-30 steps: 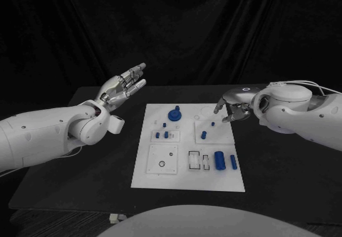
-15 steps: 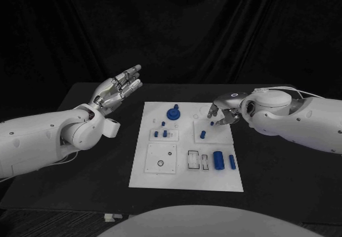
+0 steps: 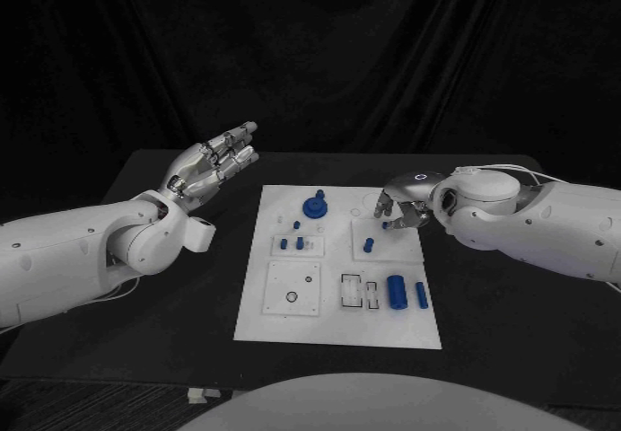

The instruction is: Assemble the parts on the task board

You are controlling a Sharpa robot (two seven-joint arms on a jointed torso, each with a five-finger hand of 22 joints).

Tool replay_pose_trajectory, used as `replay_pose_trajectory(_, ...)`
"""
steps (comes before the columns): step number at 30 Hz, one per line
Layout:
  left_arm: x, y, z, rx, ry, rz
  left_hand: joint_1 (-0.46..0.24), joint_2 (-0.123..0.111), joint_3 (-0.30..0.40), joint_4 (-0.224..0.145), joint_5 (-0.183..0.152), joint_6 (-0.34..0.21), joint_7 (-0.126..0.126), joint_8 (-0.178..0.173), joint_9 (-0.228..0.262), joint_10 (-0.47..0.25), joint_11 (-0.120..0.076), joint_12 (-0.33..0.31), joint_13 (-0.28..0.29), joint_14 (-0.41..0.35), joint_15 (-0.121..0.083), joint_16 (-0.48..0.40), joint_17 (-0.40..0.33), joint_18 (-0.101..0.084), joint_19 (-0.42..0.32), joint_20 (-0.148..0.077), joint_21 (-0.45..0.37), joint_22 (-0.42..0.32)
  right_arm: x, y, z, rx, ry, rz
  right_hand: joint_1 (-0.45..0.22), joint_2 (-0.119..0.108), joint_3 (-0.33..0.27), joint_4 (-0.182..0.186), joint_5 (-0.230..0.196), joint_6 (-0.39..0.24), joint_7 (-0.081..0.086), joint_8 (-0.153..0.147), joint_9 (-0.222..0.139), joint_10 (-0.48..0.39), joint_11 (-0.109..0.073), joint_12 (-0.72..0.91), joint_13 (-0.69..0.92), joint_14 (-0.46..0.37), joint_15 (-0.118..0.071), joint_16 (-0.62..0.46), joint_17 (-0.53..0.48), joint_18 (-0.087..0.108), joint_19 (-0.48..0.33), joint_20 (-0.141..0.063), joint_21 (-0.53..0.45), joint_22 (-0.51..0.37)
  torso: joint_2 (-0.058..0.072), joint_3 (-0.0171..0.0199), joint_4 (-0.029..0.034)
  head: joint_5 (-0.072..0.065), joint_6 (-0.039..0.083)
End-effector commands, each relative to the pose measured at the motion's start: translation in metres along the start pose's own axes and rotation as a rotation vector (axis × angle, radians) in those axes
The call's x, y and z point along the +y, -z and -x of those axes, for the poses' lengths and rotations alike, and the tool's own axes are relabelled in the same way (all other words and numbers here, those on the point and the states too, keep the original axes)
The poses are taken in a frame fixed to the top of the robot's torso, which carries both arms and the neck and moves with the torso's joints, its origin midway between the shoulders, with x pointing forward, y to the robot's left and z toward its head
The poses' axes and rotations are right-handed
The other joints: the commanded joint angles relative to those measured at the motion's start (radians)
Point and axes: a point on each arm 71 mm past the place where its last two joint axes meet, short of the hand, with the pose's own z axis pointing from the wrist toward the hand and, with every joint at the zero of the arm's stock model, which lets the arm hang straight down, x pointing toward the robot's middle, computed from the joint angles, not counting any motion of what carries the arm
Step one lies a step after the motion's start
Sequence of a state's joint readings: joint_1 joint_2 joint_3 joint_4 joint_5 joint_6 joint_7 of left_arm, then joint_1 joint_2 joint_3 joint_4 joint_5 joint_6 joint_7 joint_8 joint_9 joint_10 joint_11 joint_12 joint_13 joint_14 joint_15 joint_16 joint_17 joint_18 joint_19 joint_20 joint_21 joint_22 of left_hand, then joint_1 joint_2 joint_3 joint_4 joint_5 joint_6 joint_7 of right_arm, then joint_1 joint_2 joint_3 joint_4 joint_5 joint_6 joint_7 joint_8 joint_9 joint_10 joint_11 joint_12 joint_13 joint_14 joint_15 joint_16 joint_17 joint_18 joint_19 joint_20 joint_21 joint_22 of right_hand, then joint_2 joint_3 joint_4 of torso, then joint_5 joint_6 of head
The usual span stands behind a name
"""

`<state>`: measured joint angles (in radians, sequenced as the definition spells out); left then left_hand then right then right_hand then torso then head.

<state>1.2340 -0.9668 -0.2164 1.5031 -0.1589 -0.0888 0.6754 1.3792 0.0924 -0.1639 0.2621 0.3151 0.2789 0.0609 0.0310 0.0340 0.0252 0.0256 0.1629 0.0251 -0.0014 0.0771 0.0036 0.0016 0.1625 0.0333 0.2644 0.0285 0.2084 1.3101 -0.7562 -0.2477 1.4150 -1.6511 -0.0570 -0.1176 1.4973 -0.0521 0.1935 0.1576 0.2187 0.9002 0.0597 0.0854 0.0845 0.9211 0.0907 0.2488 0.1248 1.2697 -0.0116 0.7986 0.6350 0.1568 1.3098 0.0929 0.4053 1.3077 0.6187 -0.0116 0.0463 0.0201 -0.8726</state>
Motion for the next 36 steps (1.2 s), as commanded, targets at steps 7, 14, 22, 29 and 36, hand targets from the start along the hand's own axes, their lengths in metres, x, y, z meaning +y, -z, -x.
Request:
replay_pose_trajectory(7,-0.004,-0.002,-0.001,0.011,0.020,-0.045,0.023,0.009,-0.009,-0.011,0.020,0.014,0.002,0.005,0.001,0.002,0.011,0.009,0.002,0.001,0.014,-0.004,-0.002,0.018,0.008,0.015,0.000,0.009,-0.002,-0.003,-0.008,-0.025,-0.001,0.011,0.002,0.001,0.029,0.003,0.012,0.053,0.039,0.016,0.008,0.036,-0.006,-0.014,-0.014,0.014,-0.004,0.014,0.011,-0.001,0.015,-0.004,0.023,0.059,-0.003,-0.0002,-0.0007,0.001,0.000)
replay_pose_trajectory(14,-0.003,-0.003,-0.001,0.013,0.022,-0.041,0.035,0.016,-0.015,-0.021,0.030,0.020,0.005,0.006,0.002,0.003,0.015,0.015,0.002,0.002,0.024,-0.003,-0.001,0.019,0.020,0.020,0.006,0.030,-0.003,-0.004,-0.015,-0.015,-0.006,0.010,0.006,-0.005,0.048,0.001,0.012,0.097,0.060,0.030,0.014,0.070,-0.015,-0.023,-0.023,0.017,-0.009,0.014,0.011,-0.002,0.018,-0.008,0.029,0.060,-0.005,-0.0015,-0.0002,0.002,0.000)
replay_pose_trajectory(22,-0.001,-0.003,-0.001,0.015,0.023,-0.036,0.052,0.026,-0.019,-0.039,0.050,0.033,0.010,0.008,0.003,0.005,0.020,0.021,0.003,0.011,0.035,0.001,0.002,0.018,0.036,0.024,0.012,0.048,-0.003,-0.006,-0.024,-0.005,-0.015,0.011,0.010,-0.011,0.059,-0.001,0.012,0.105,0.069,0.027,0.013,0.089,-0.010,-0.032,-0.029,0.015,-0.005,0.007,0.003,-0.003,0.018,-0.006,0.029,0.060,-0.007,-0.0018,0.0010,0.001,0.000)
replay_pose_trajectory(29,0.000,-0.005,-0.002,0.018,0.024,-0.032,0.064,0.035,-0.021,-0.052,0.061,0.054,0.019,0.012,0.006,0.008,0.028,0.030,0.004,0.019,0.042,0.005,0.005,0.018,0.051,0.026,0.018,0.064,-0.001,-0.007,-0.025,-0.027,-0.022,0.027,0.019,-0.013,0.080,-0.009,0.017,0.156,0.066,0.043,0.020,0.153,-0.015,-0.036,-0.036,0.018,0.005,0.008,0.004,-0.006,0.020,-0.001,0.043,0.062,-0.007,-0.0011,-0.0013,0.005,0.000)
replay_pose_trajectory(36,0.001,-0.005,-0.002,0.020,0.025,-0.029,0.073,0.043,-0.024,-0.062,0.065,0.066,0.024,0.014,0.007,0.011,0.034,0.042,0.005,0.033,0.056,0.014,0.010,0.016,0.076,0.029,0.028,0.089,0.000,-0.007,-0.024,-0.055,-0.034,0.035,0.020,-0.014,0.089,-0.014,0.017,0.195,0.062,0.054,0.028,0.206,-0.020,-0.042,-0.042,0.032,0.004,0.021,0.016,-0.010,0.031,0.001,0.082,0.069,-0.008,-0.0005,-0.0012,0.001,0.000)
